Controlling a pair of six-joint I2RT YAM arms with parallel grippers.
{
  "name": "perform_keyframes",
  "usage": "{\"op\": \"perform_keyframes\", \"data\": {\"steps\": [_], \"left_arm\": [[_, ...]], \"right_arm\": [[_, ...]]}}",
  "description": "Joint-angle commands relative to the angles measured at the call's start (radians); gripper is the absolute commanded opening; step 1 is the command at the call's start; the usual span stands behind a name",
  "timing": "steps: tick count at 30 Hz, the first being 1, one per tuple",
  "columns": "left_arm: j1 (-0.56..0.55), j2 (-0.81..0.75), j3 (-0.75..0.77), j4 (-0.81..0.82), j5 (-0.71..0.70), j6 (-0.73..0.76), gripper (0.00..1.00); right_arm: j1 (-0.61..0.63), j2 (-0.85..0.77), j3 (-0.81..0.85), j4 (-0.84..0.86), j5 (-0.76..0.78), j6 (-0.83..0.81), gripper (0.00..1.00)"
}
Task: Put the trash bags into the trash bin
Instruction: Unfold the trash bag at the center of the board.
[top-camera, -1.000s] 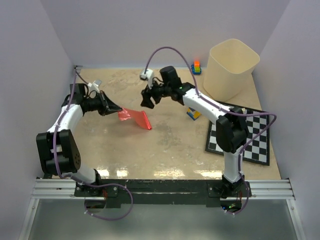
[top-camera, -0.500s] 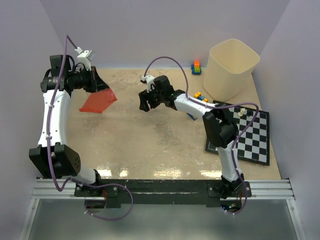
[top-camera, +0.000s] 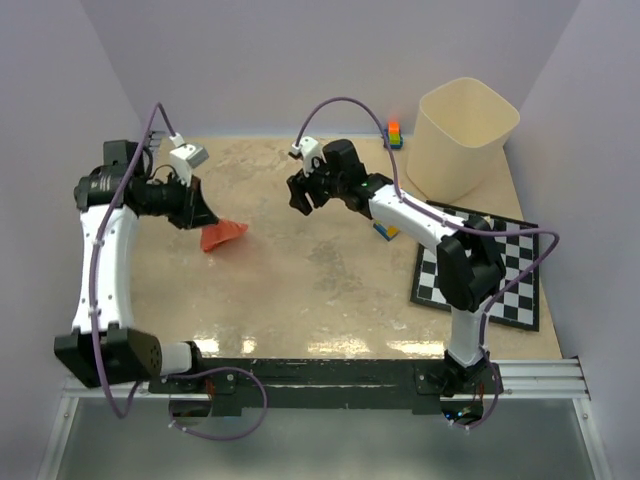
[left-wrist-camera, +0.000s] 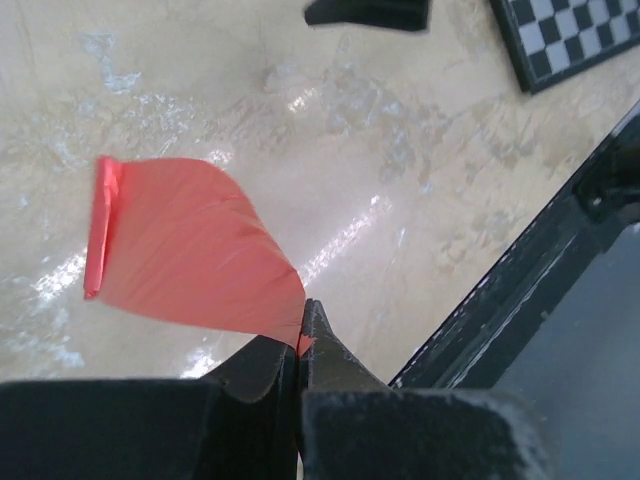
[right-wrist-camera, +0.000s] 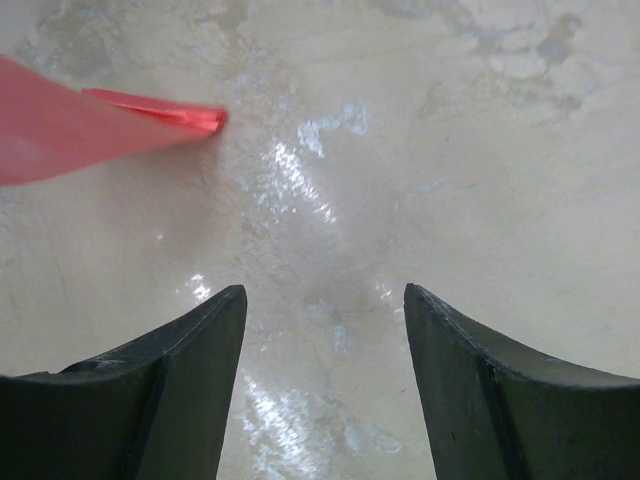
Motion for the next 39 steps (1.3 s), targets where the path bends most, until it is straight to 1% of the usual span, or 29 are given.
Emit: {"op": "perform_keyframes", "data": {"steps": [1,4,7,10,12,14,16,18,20,23,24,26,28,32,35,37,39], "left_arm": [[0.004,-0.249,-0.031,-0.102,-0.044,0.278,0.0],[0.004,-0.348,-0.057,-0.104,-0.111,0.387,0.0],[0.004,-0.437,-0.131,-0.101,-0.263,0.522,0.0],[0.004,-0.484,-0.241,-0.093,-0.453,0.549,0.0],[0.004,-0.507,-0.318,-0.105,-0.596,0.552,0.0],[0.004,-0.572,-0.359,-0.104,-0.723,0.578,0.0],[0.004,-0.665,-0.358,-0.104,-0.794,0.643,0.0],[0.004,-0.749,-0.344,-0.104,-0.811,0.714,0.0],[0.004,-0.82,-0.37,-0.104,-0.819,0.771,0.0],[0.004,-0.883,-0.435,-0.104,-0.868,0.814,0.0],[0.004,-0.894,-0.454,-0.102,-0.874,0.819,0.0],[0.004,-0.906,-0.475,-0.104,-0.876,0.813,0.0],[0.003,-0.909,-0.484,-0.104,-0.874,0.788,0.0],[0.004,-0.929,-0.507,-0.102,-0.868,0.76,0.0],[0.004,-0.946,-0.521,-0.104,-0.86,0.753,0.0],[0.004,-0.945,-0.524,-0.102,-0.851,0.737,0.0],[0.004,-0.937,-0.521,-0.101,-0.836,0.727,0.0]], "right_arm": [[0.0,0.02,0.118,0.01,-0.006,-0.191,0.68],[0.006,0.118,0.247,0.023,-0.023,-0.208,0.68],[0.078,0.213,0.338,0.026,-0.019,-0.248,0.68],[0.17,0.302,0.405,0.0,-0.038,-0.222,0.7],[0.219,0.319,0.384,0.027,-0.057,-0.146,0.7],[0.266,0.308,0.327,0.047,-0.075,-0.107,0.72],[0.311,0.269,0.24,0.066,-0.068,-0.113,0.73],[0.345,0.232,0.165,0.086,-0.097,-0.113,0.74],[0.372,0.224,0.137,0.09,-0.123,-0.091,0.75],[0.415,0.242,0.129,0.102,-0.098,-0.087,0.75],[0.428,0.258,0.132,0.106,-0.059,-0.079,0.74],[0.443,0.282,0.137,0.118,-0.006,-0.049,0.74],[0.443,0.293,0.14,0.136,-0.005,-0.016,0.73],[0.446,0.325,0.16,0.139,-0.012,-0.005,0.71],[0.463,0.365,0.183,0.138,0.049,-0.013,0.66],[0.483,0.393,0.209,0.124,0.099,-0.021,0.6],[0.498,0.414,0.23,0.118,0.115,-0.03,0.58]]}}
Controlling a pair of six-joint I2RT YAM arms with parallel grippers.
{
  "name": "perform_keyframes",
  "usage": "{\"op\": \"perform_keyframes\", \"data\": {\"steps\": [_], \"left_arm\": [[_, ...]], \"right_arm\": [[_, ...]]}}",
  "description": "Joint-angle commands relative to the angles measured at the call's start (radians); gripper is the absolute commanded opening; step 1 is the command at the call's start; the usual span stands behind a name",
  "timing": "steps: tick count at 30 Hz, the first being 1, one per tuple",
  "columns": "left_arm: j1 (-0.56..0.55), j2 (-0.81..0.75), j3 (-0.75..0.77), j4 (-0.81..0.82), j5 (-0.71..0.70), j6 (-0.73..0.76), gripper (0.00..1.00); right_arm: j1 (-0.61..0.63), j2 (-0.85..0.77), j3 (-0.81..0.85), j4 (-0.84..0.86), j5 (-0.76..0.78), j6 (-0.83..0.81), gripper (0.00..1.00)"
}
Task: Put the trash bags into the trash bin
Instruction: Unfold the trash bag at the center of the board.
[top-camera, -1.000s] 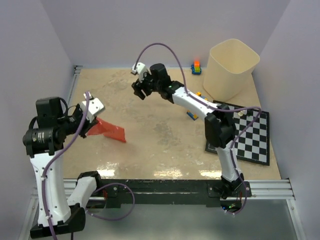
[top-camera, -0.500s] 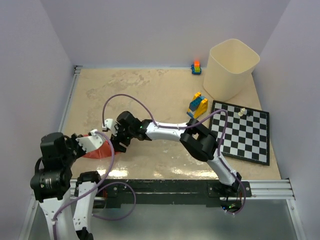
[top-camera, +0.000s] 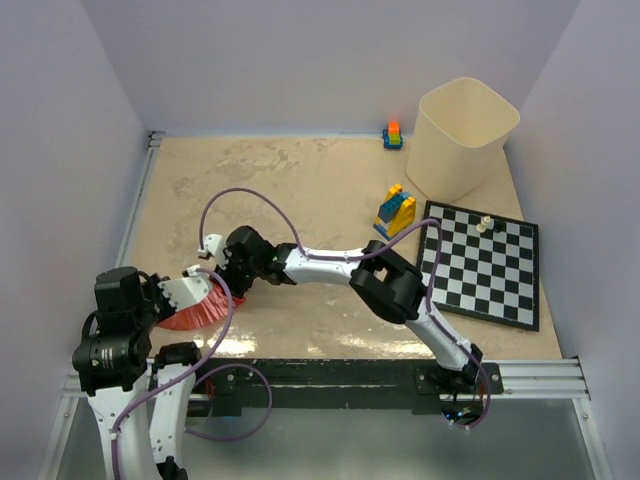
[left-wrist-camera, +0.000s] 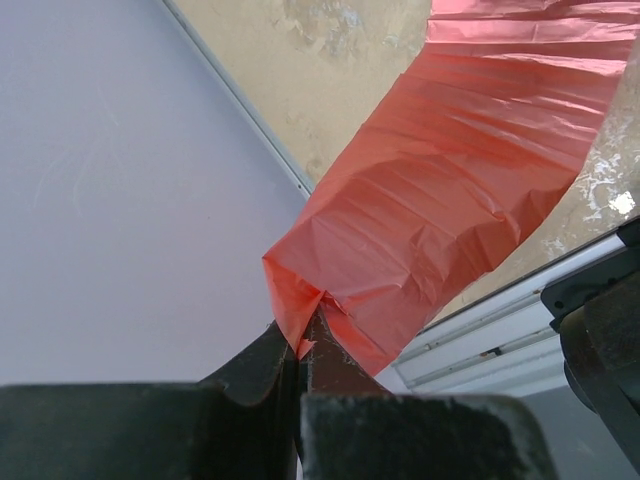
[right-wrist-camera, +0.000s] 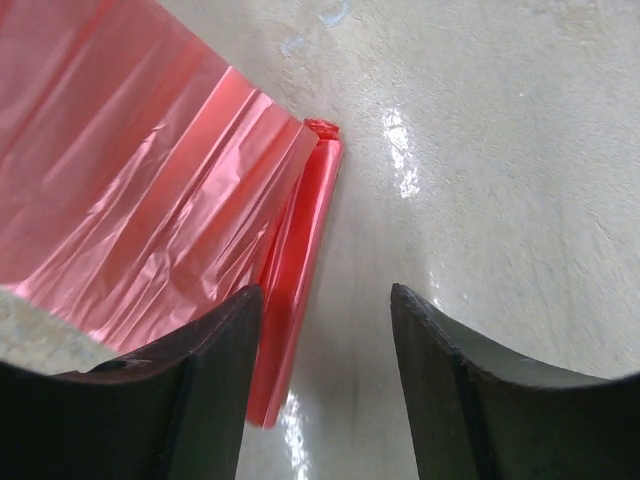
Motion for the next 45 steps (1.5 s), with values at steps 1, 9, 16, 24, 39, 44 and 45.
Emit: {"op": "perform_keyframes", "data": {"steps": [1,9,16,24,39,44,45], "left_arm": [[0.004,0.007,-0.004,0.01,0.025,-0.038,0.0],[0.004,0.038,-0.028,0.075,0.117,-0.023,0.0],[0.004,0.166,-0.076,0.289,0.39,-0.119,0.0],[-0.057,0.54,-0.067,0.581,0.616,-0.393,0.0],[-0.116,0.777,0.636,0.17,0.507,-0.237,0.0],[-0.131,0.803,0.765,0.196,0.496,-0.292,0.0],[-0.134,0.808,0.792,0.193,0.5,-0.299,0.0]], "right_arm": [[0.048,0.049,0.069,0.008,0.082,-0.005,0.57],[0.064,0.042,0.016,0.02,0.39,0.036,0.04],[-0.132,-0.205,-0.133,-0.003,0.335,0.203,0.0],[-0.337,-0.314,-0.375,-0.06,0.102,0.254,0.56],[-0.328,-0.236,-0.235,0.052,0.133,0.282,0.64],[-0.325,-0.175,-0.138,0.042,0.151,0.282,0.65],[-0.323,-0.167,-0.127,0.039,0.15,0.282,0.65]]}}
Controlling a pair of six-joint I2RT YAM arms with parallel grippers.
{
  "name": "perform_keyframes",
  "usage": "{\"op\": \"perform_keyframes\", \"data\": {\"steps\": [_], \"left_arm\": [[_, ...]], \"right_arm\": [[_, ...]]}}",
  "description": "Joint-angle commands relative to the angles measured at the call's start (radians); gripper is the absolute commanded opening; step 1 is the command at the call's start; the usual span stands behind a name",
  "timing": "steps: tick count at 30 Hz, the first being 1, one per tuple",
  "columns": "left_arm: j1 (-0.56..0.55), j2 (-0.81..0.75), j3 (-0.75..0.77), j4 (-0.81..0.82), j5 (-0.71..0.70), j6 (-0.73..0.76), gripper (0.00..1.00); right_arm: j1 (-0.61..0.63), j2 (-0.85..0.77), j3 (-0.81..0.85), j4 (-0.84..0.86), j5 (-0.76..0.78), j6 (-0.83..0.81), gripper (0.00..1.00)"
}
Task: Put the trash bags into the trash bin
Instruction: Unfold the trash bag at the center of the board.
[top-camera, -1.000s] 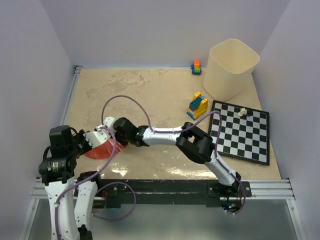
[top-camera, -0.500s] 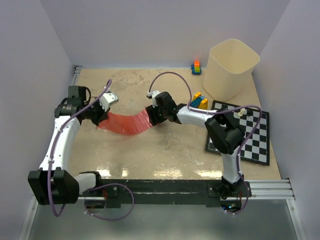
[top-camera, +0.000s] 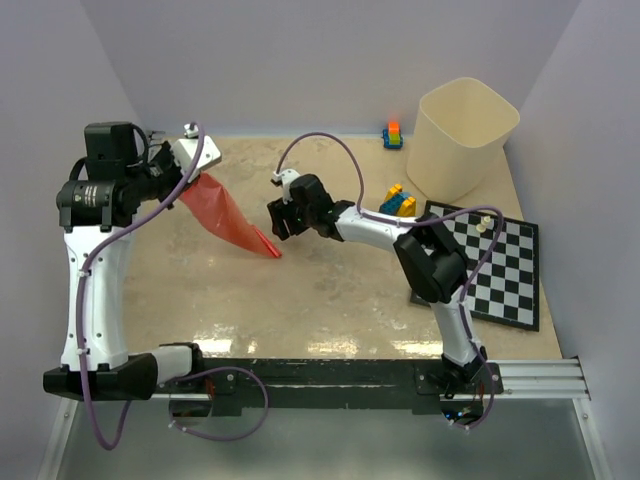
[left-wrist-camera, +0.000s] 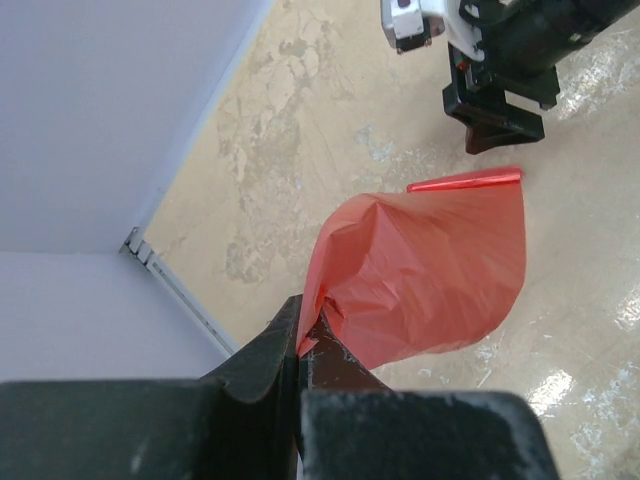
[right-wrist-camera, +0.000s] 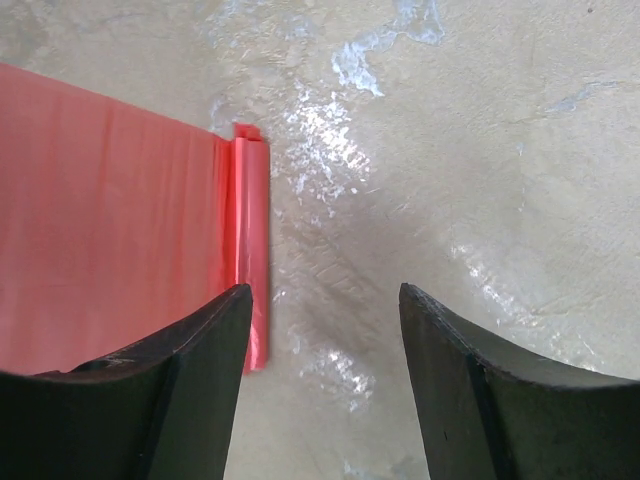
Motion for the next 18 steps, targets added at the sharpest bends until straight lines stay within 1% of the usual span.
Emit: {"op": "perform_keyframes", "data": {"steps": [1,5,7,9,11,13,18], "left_arm": [[-0.014,0.033,0.135,-0.025,0.002,-0.02,0.0],[-0.017,0.037,0.213,-0.06,0.004,-0.02,0.0],[-0.017,0.028,0.23,-0.082,-0.028,-0.007,0.0],[-0.017,0.007,0.203,-0.103,-0.083,0.018,0.0],[-0.017,-0.05,0.122,-0.111,-0.16,0.053,0.0],[-0.017,-0.117,-0.01,-0.11,-0.246,0.087,0.0],[-0.017,-0.323,-0.345,-0.056,-0.467,0.127,0.0]], "right_arm": [[0.004,0.022,0.068,0.011,0.007,0.004,0.65],[0.013,0.027,0.08,0.014,0.021,-0.006,0.65],[0.026,0.034,0.091,0.011,0.015,-0.015,0.65],[0.041,0.047,0.103,0.008,0.006,-0.016,0.66],[0.056,0.057,0.114,0.012,0.006,-0.018,0.67],[0.079,0.067,0.123,0.017,0.016,-0.024,0.67],[0.132,0.099,0.122,0.009,0.157,-0.05,0.65]]}}
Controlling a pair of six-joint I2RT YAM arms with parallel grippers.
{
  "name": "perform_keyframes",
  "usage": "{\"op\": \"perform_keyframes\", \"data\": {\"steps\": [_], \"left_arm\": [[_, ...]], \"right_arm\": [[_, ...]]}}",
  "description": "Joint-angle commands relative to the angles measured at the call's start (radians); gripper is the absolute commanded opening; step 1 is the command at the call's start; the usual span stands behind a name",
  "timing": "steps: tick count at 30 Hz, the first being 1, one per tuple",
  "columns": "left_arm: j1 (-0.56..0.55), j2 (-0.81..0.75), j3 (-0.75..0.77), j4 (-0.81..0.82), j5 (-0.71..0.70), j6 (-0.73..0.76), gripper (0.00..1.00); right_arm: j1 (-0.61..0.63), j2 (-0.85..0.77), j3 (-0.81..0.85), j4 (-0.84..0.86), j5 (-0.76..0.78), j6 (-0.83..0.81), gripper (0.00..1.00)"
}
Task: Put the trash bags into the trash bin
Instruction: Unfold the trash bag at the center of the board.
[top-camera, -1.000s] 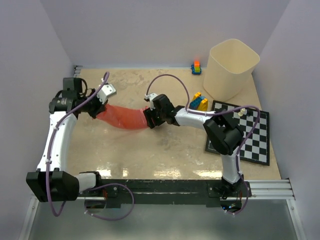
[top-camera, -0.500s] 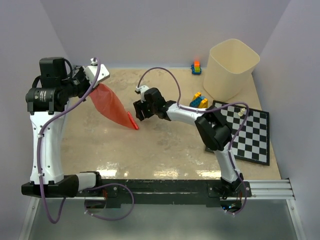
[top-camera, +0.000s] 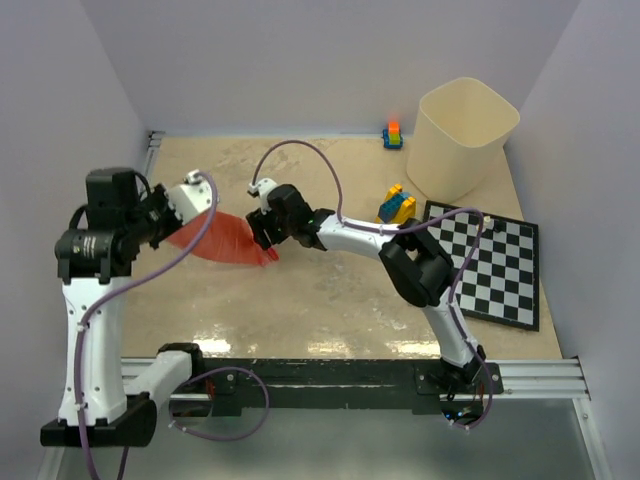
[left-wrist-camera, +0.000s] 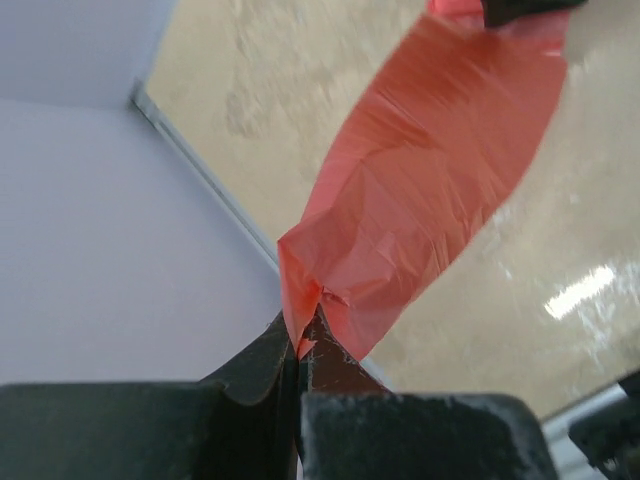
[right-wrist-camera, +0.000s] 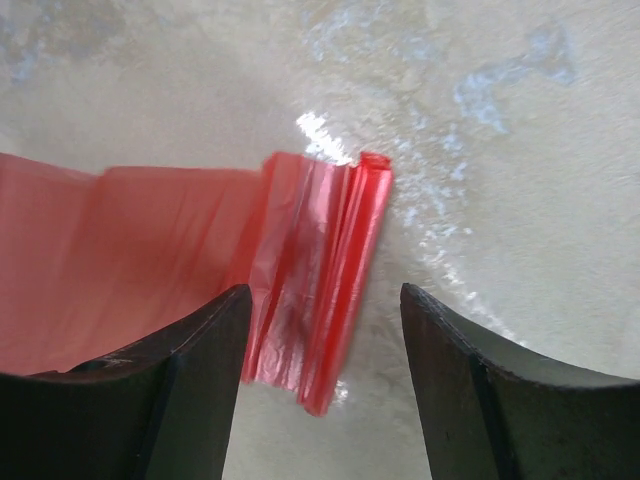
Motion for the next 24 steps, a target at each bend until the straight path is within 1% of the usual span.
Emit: {"op": "perform_keyframes", "data": {"steps": [1,3,5,7,9,15,22,23,24], "left_arm": [[-0.002,-0.154,-0.245,0.015,-0.259,0.059,0.0],[-0.002,-0.212,-0.357,0.015,-0.316,0.062,0.0],[-0.002,-0.244,-0.446,0.022,-0.402,0.059,0.0],[-0.002,-0.266,-0.517,0.017,-0.465,0.051,0.0],[-0.002,-0.274,-0.563,0.015,-0.489,0.024,0.0],[-0.002,-0.247,-0.627,0.003,-0.509,-0.065,0.0],[-0.002,-0.252,-0.664,0.048,-0.49,-0.104,0.0],[0.0,-0.248,-0.67,0.058,-0.486,-0.11,0.0],[0.0,-0.241,-0.671,0.072,-0.485,-0.118,0.0]], "right_arm": [[0.042,0.031,0.016,0.009,0.128,-0.026,0.64],[0.045,0.032,0.007,0.009,0.139,-0.031,0.64],[0.045,0.031,0.0,0.008,0.141,-0.034,0.63],[0.045,0.026,-0.004,0.009,0.148,-0.038,0.63],[0.045,0.031,-0.001,0.014,0.161,-0.045,0.63],[0.049,0.075,0.033,0.014,0.17,-0.071,0.63],[0.065,0.138,0.069,0.005,0.139,-0.091,0.59],[0.067,0.144,0.066,0.003,0.136,-0.091,0.58],[0.07,0.148,0.062,0.003,0.132,-0.094,0.51]]}}
